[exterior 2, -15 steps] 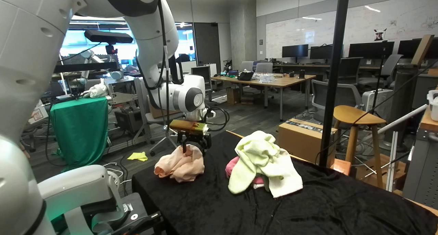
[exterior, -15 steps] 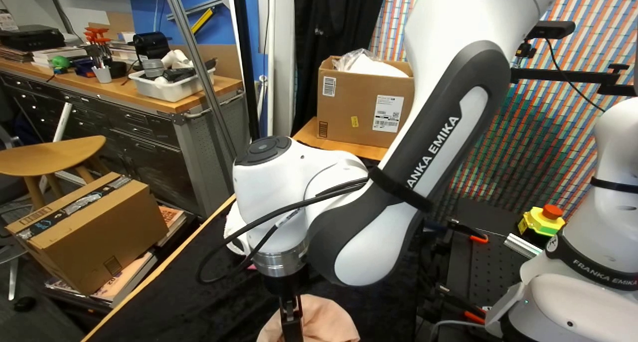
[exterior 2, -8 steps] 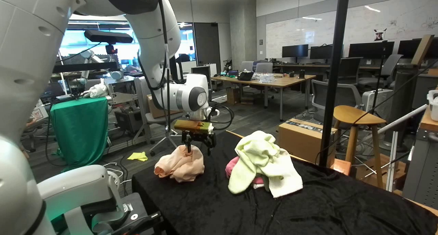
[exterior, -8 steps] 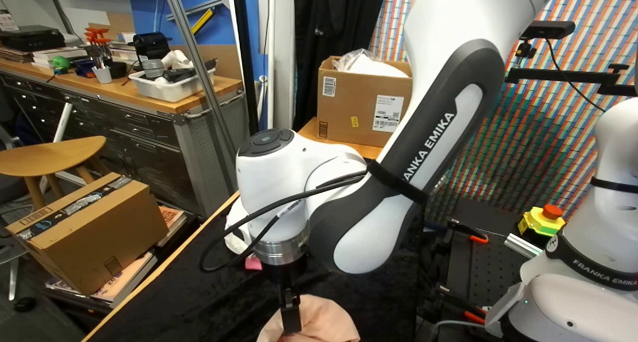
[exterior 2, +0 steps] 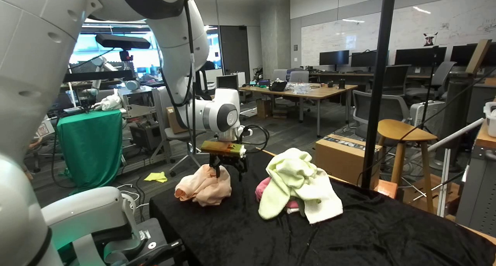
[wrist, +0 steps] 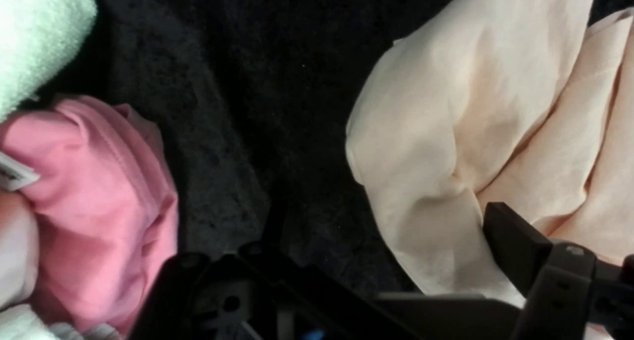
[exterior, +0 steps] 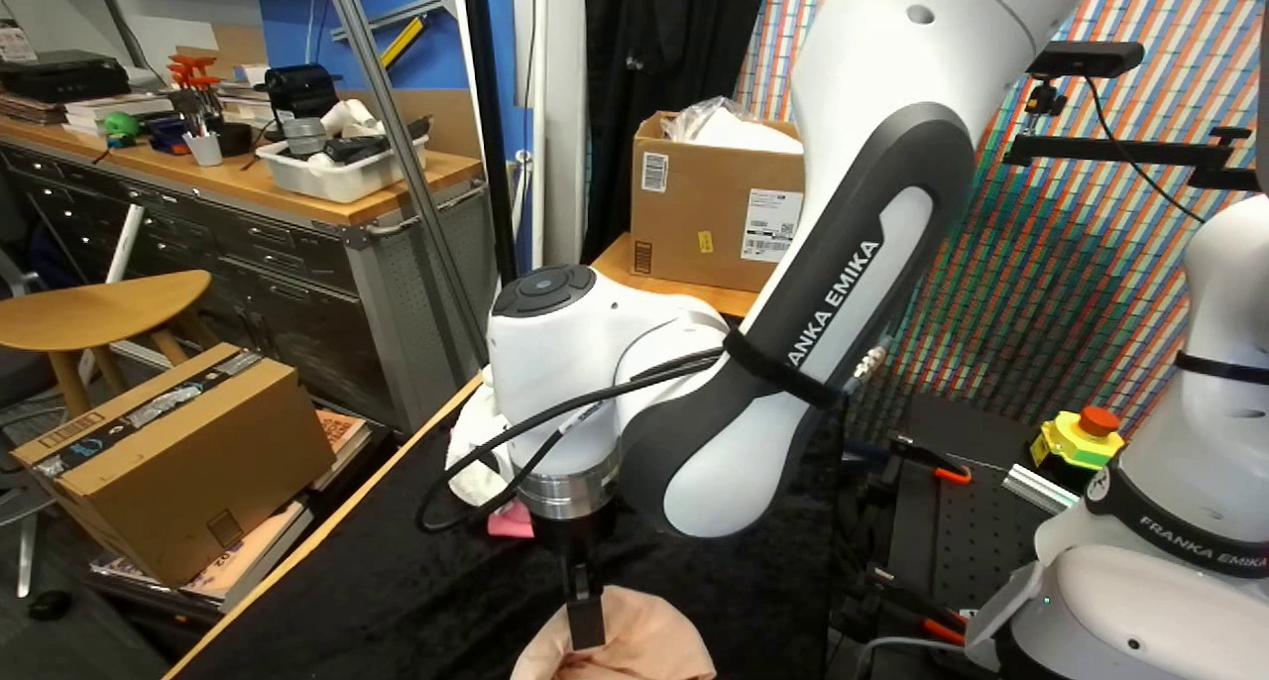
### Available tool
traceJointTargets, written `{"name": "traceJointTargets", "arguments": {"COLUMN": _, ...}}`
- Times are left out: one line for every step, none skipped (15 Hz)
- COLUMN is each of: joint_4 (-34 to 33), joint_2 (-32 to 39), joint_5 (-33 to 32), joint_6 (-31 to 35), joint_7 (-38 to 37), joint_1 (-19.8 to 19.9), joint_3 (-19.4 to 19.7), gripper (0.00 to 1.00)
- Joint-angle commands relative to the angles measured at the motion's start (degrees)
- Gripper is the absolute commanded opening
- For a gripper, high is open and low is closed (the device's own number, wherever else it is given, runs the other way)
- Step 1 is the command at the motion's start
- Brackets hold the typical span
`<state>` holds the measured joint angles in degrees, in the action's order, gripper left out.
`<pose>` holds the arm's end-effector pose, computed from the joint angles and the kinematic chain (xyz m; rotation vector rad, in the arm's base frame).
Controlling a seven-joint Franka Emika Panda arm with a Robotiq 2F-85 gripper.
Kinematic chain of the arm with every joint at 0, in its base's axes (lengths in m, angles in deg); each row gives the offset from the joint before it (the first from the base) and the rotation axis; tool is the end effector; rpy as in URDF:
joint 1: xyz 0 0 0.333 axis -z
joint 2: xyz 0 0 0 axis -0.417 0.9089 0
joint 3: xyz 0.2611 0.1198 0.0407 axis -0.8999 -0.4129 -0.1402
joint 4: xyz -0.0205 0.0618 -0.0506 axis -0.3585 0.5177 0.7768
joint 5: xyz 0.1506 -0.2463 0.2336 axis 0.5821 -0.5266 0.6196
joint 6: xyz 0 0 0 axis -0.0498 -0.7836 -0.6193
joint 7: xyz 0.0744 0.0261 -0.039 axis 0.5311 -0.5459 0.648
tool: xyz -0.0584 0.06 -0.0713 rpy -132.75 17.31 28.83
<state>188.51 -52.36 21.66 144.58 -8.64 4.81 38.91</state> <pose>0.4562 0.2989 0.1592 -2.9063 -1.1146 0.0704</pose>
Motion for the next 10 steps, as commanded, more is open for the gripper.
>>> {"name": "traceJointTargets", "arguments": {"joint_4": 0.41, "joint_2": 0.86, "joint_5": -0.53, "joint_6": 2.39, "joint_7": 0.74, "joint_1": 0.72, "joint_3": -0.11, "gripper": 1.0}}
{"name": "traceJointTargets", "arguments": {"joint_4": 0.4, "joint_2": 1.17, "joint_5": -0.52, "joint_6": 2.59, "joint_7": 0.81, "joint_1": 0.79, "joint_3": -0.11, "gripper": 1.0}}
{"name": "traceJointTargets", "arguments": {"joint_4": 0.44, "joint_2": 1.28, "joint_5": -0.39, "joint_6": 2.59, "joint_7": 0.87, "joint_1": 0.9, "joint_3": -0.22, "gripper": 1.0}}
{"name": "traceJointTargets", "arguments": {"joint_4": 0.36, "joint_2": 1.48, "joint_5": -0.08, "joint_6": 2.43, "joint_7": 1.01, "joint_1": 1.05, "joint_3": -0.48, "gripper": 1.0}}
{"name": "traceJointTargets", "arguments": {"joint_4": 0.34, "joint_2": 1.66, "joint_5": 0.01, "joint_6": 2.42, "joint_7": 1.21, "joint_1": 1.12, "joint_3": -0.66, "gripper": 1.0}}
{"name": "traceJointTargets", "arguments": {"joint_4": 0.27, "joint_2": 1.86, "joint_5": 0.2, "joint_6": 2.42, "joint_7": 1.36, "joint_1": 1.18, "joint_3": -0.88, "gripper": 1.0}}
{"name": "traceJointTargets", "arguments": {"joint_4": 0.21, "joint_2": 2.03, "joint_5": 0.51, "joint_6": 2.33, "joint_7": 1.63, "joint_1": 1.32, "joint_3": -1.24, "gripper": 1.0}}
{"name": "traceJointTargets", "arguments": {"joint_4": 0.2, "joint_2": 2.21, "joint_5": 0.55, "joint_6": 2.48, "joint_7": 1.88, "joint_1": 1.36, "joint_3": -1.49, "gripper": 1.0}}
{"name": "traceJointTargets", "arguments": {"joint_4": 0.08, "joint_2": 2.45, "joint_5": 0.74, "joint_6": 2.41, "joint_7": 1.98, "joint_1": 1.46, "joint_3": -1.71, "gripper": 1.0}}
{"name": "traceJointTargets", "arguments": {"joint_4": 0.06, "joint_2": 2.57, "joint_5": 0.76, "joint_6": 2.49, "joint_7": 1.89, "joint_1": 1.42, "joint_3": -1.74, "gripper": 1.0}}
